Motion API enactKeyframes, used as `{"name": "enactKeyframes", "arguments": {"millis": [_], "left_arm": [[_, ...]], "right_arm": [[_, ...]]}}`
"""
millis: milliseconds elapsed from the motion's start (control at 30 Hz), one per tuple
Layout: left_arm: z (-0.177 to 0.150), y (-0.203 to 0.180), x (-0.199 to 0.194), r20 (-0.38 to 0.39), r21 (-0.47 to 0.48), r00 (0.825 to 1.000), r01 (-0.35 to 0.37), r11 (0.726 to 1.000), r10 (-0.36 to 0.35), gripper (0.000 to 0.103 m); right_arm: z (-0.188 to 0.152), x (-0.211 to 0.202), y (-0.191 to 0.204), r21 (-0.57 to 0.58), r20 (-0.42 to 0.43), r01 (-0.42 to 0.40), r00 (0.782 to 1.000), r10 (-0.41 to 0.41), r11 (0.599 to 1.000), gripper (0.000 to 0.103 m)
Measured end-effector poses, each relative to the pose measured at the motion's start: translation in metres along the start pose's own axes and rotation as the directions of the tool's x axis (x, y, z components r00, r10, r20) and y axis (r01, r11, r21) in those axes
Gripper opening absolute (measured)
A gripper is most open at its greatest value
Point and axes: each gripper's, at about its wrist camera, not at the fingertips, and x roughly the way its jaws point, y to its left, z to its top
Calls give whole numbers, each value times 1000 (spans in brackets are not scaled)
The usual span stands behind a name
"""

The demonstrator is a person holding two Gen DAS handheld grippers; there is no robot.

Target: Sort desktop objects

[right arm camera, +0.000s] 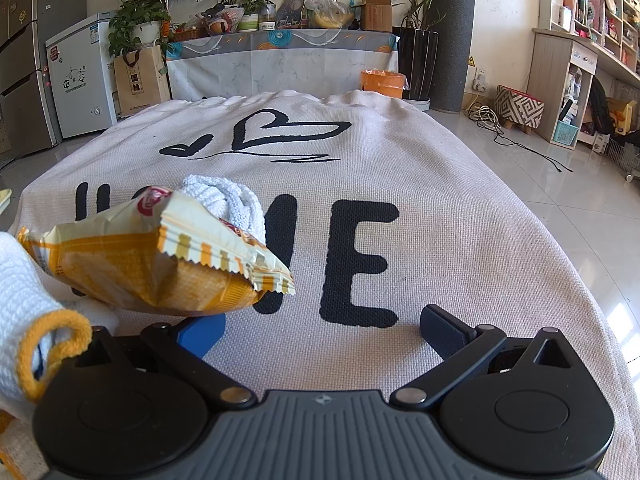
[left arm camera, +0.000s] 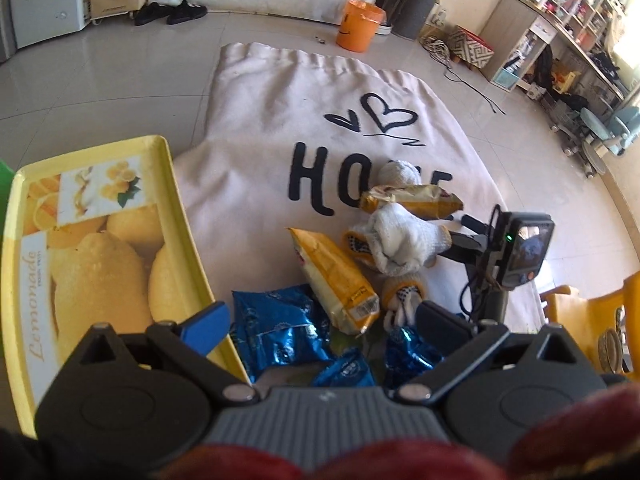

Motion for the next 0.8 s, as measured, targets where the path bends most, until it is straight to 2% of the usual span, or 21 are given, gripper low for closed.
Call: {"name": "enactKeyframes", "arguments": {"millis": [100,267,500,800], "left_arm": [[5,11,-2,24,-36,998,-64,997,65,102],[11,26,2,9,-111,994,-104,988,106,102],[12,36,9,-10,-165,993,-121,979,121,102],[12,30,21,-39,-149,991,-130,980,126,102]], "right_arm": [[0,0,0,0,0,0,1000,0,1000,103],[0,1,0,0,0,0,1000,0,1000,103],[0,2,0,0,0,0,1000,0,1000,103],[0,2,0,0,0,0,1000,0,1000,103]]}}
